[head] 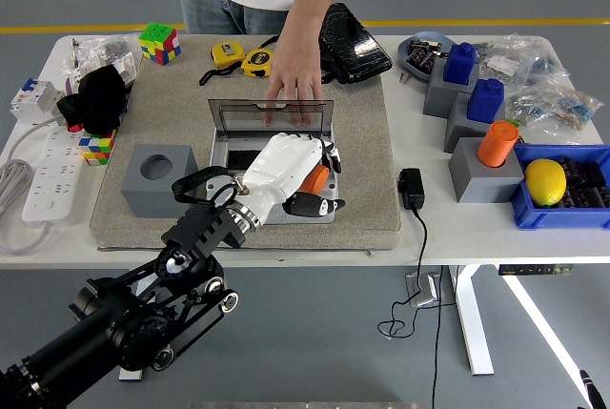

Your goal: Fetch the battery,place it into the box,close the lid of the box

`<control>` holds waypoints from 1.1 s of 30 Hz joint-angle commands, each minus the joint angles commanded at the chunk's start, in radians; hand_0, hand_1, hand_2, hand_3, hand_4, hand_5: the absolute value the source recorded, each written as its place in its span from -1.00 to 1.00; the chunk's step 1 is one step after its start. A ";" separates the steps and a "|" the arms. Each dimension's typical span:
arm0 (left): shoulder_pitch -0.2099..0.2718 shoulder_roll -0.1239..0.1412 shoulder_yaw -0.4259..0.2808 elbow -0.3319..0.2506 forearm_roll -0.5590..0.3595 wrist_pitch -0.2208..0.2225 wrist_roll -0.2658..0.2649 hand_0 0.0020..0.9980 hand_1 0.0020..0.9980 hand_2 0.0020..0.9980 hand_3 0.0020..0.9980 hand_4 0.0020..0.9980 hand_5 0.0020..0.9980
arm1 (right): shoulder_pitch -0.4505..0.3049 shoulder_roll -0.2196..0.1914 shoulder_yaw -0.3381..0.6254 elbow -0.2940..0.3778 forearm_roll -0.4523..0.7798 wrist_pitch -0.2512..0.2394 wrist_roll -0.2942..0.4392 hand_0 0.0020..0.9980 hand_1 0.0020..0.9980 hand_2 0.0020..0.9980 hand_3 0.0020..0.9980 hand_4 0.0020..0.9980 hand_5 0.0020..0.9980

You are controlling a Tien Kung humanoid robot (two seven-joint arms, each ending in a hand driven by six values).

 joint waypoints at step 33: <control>0.012 0.030 -0.074 -0.201 0.024 0.044 0.054 1.00 1.00 0.99 0.91 0.98 0.08 | 0.000 0.005 0.015 0.000 -0.002 -0.001 0.003 0.65 0.54 0.50 0.59 1.00 1.00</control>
